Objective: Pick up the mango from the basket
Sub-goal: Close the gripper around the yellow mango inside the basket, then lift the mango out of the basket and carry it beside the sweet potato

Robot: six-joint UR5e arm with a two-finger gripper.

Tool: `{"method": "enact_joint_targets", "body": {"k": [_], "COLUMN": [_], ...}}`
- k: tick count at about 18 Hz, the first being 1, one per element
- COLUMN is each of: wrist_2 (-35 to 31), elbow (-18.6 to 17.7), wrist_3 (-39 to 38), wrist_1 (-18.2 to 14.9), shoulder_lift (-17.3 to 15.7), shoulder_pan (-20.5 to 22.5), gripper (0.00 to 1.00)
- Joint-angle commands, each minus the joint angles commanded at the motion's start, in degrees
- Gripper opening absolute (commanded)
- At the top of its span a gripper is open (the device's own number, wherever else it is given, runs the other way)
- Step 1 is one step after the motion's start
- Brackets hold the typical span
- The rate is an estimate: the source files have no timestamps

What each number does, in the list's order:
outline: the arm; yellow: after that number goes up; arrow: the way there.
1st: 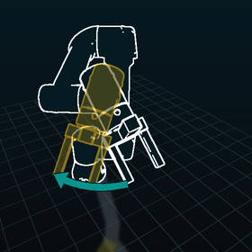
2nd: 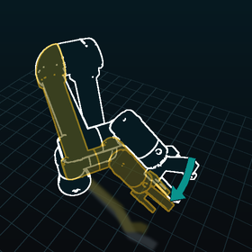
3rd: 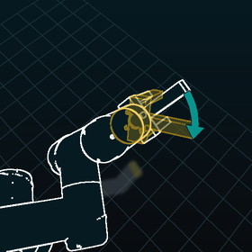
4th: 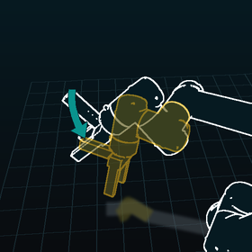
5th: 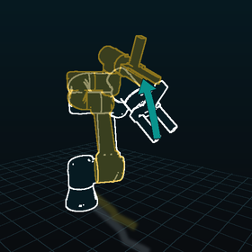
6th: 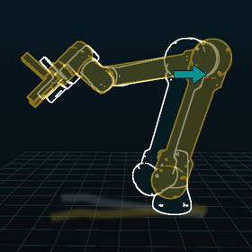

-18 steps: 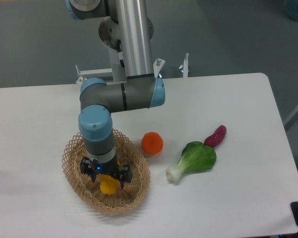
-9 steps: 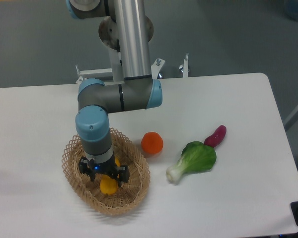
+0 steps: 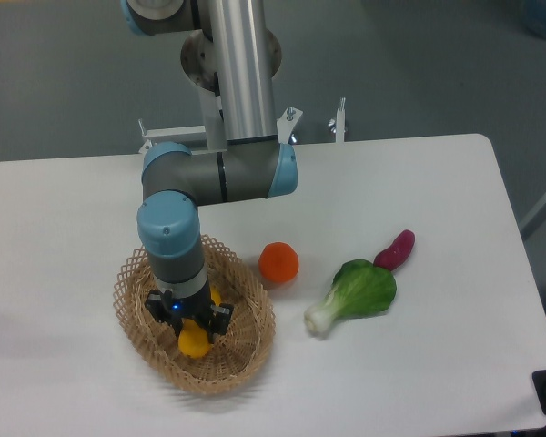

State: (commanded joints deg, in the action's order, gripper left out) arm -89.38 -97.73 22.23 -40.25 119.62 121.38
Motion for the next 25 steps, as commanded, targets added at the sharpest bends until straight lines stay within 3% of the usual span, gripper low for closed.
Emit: {"method": "enact_joint_targets", "body": {"k": [4,9,16,25], "wrist_2": [-0.09,0.09,1.75,4.22], "elbow": [0.26,0.00,1.58,7.29], "wrist_3": [0.88,8.77,25.55,47.53], "wrist_1": [-0.35,-1.75,-13.17,-23.63], "shoulder_lift": [-1.92,-8.78,-14.85,-16.87], "shoulder_pan": [0.96,6.76,17.38,29.79], "gripper": [0.63,0.63,0.62,0.62]}}
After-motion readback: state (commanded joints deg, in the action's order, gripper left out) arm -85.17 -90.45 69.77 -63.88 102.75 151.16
